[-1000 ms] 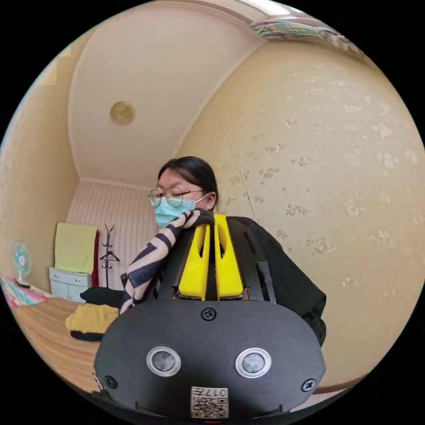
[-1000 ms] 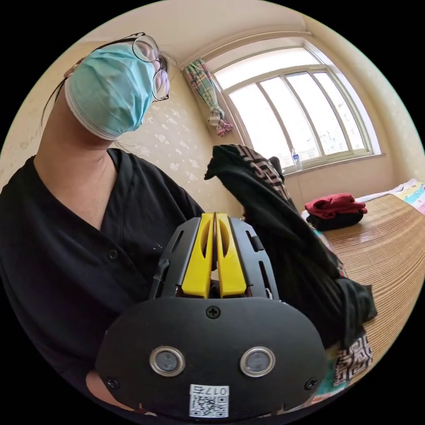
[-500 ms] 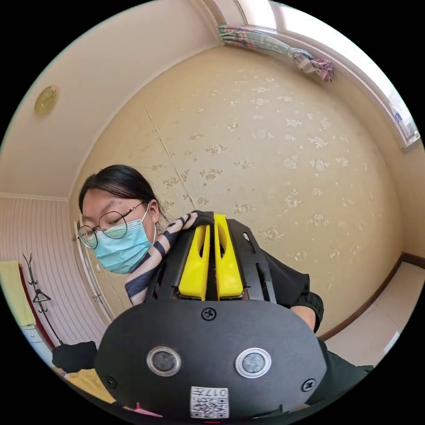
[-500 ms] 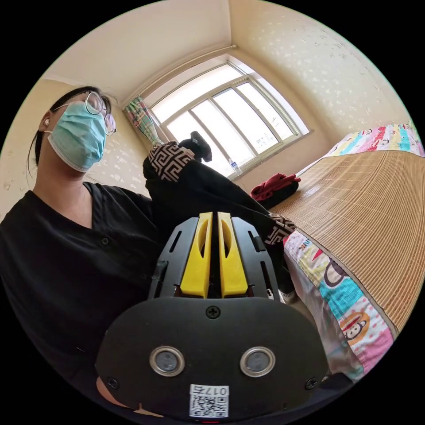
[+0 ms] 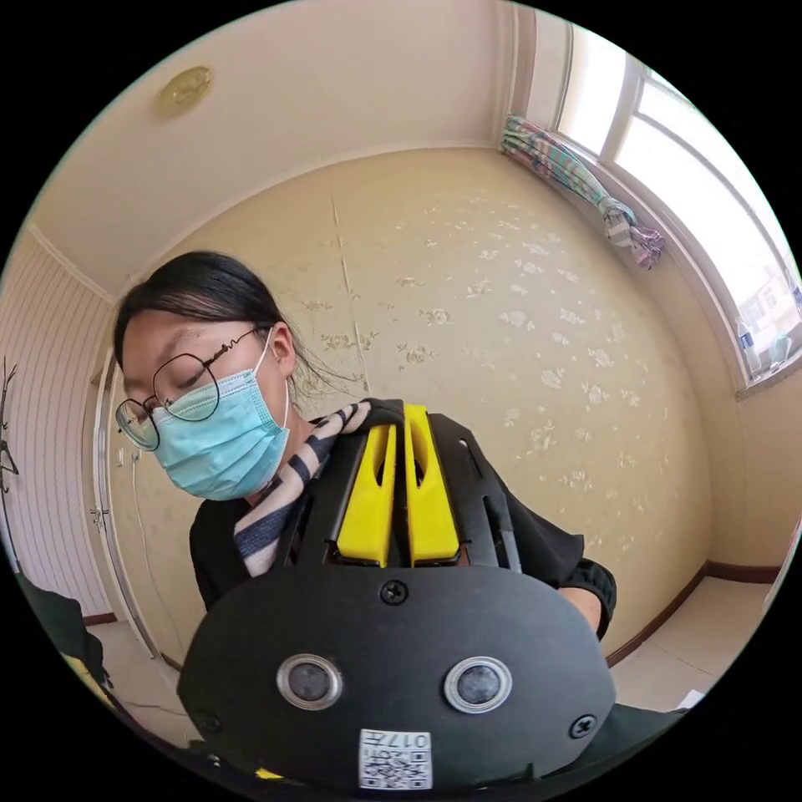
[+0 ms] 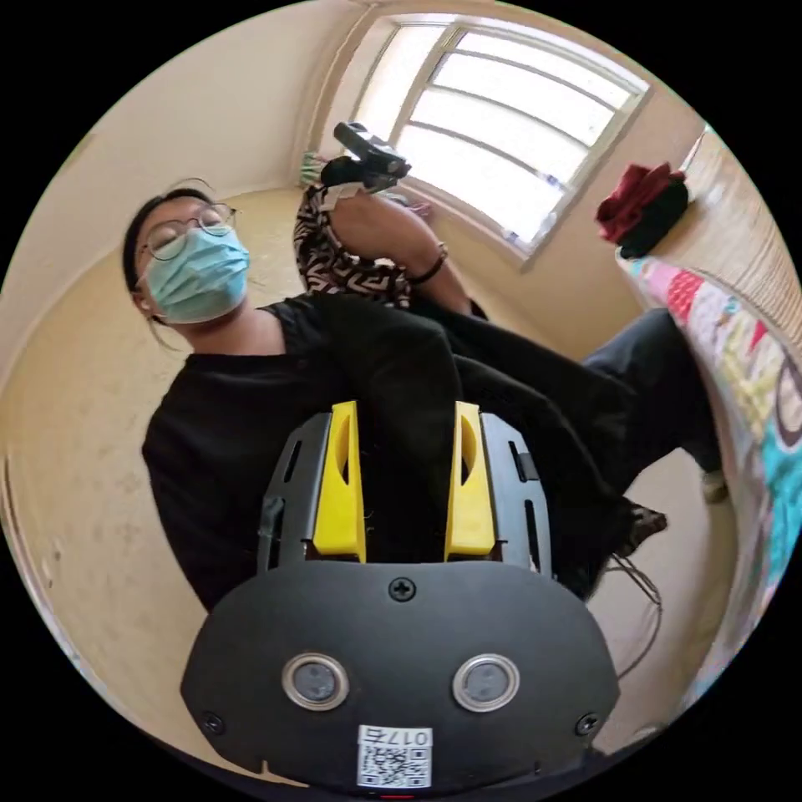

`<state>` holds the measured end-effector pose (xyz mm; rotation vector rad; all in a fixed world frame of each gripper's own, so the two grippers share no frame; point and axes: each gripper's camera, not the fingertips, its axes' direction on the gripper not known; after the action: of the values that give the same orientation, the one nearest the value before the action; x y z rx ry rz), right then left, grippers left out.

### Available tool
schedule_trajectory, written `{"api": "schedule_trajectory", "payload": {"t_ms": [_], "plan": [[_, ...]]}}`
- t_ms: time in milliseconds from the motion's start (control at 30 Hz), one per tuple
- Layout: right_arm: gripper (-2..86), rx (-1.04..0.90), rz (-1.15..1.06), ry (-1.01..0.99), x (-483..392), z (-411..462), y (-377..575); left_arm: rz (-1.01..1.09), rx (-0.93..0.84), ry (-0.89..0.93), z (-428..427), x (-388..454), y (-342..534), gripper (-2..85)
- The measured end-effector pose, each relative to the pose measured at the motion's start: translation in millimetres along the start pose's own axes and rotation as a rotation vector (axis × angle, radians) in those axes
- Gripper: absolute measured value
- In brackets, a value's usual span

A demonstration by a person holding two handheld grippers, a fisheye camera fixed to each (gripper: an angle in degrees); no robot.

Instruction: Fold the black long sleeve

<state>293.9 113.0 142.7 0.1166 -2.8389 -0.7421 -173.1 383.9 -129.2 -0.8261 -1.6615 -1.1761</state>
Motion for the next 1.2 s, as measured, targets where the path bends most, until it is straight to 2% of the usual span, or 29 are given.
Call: {"api": "schedule_trajectory", "payload": {"t_ms": [67, 200, 300, 433, 533, 633, 700, 733, 767, 800, 833, 900, 967, 1000, 1100, 1133, 1167, 1200], "plan": [[12.9, 0.001, 0.005, -0.177, 19, 11, 10, -0.011, 0.031, -0.007, -8, -7, 5, -0.9], [7.5, -0.016, 0.077, -0.17, 24, 23, 12, -0.046, 0.062, -0.028, -16, -16, 14, -0.9], [5.1, 0.011, -0.076, -0.204, -12, 14, 12, -0.041, 0.079, -0.042, -22, -16, 19, -0.9], [6.5, 0.151, -0.326, -0.265, -73, -25, 27, 0.003, 0.114, -0.063, -32, -16, 19, -0.9], [7.1, 0.145, -0.336, -0.308, -88, -33, 33, -0.008, 0.121, -0.082, -37, -29, 18, -0.9], [5.2, 0.087, -0.394, -0.224, -121, -27, 35, -0.031, 0.09, -0.116, -36, -41, 13, -0.9], [3.5, 0.146, -0.522, -0.123, -154, -33, 45, -0.034, 0.06, -0.164, -35, -43, 7, -0.9], [2.7, 0.273, -0.63, -0.069, -178, -45, 60, -0.025, 0.043, -0.2, -34, -41, 3, -0.9], [2.2, 0.425, -0.711, -0.036, -196, -58, 77, -0.039, 0.023, -0.26, -35, -41, -1, -0.9], [2.1, 0.498, -0.739, -0.026, -203, -65, 86, -0.064, 0.011, -0.305, -36, -43, -4, -0.9], [1.8, 0.626, -0.75, -0.022, -212, -77, 100, -0.155, -0.017, -0.422, -42, -49, -8, -0.9], [1.5, 0.756, -0.631, 0.028, -218, -96, 112, -0.344, -0.041, -0.617, -57, -62, -12, -0.9], [1.4, 0.883, -0.493, 0.302, -245, -101, 126, -0.46, -0.027, -0.822, -75, -62, -16, -0.9], [1.4, 0.903, -0.482, 0.362, -254, -100, 127, -0.477, -0.018, -0.876, -79, -60, -18, -0.9], [1.3, 0.888, -0.525, 0.525, -307, -90, 113, -0.686, 0.017, -1.242, -116, -49, -27, -1.0], [1.2, 0.884, -0.538, 0.597, -327, -86, 101, -0.837, -0.019, -1.431, -140, -45, -28, -1.0], [1.2, 0.889, -0.504, 0.677, -342, -84, 86, -0.959, 0.012, -1.544, -163, -39, -28, -1.0], [1.2, 0.887, -0.477, 0.719, -348, -83, 77, -0.98, 0.036, -1.553, -171, -37, -29, -1.0]]}}
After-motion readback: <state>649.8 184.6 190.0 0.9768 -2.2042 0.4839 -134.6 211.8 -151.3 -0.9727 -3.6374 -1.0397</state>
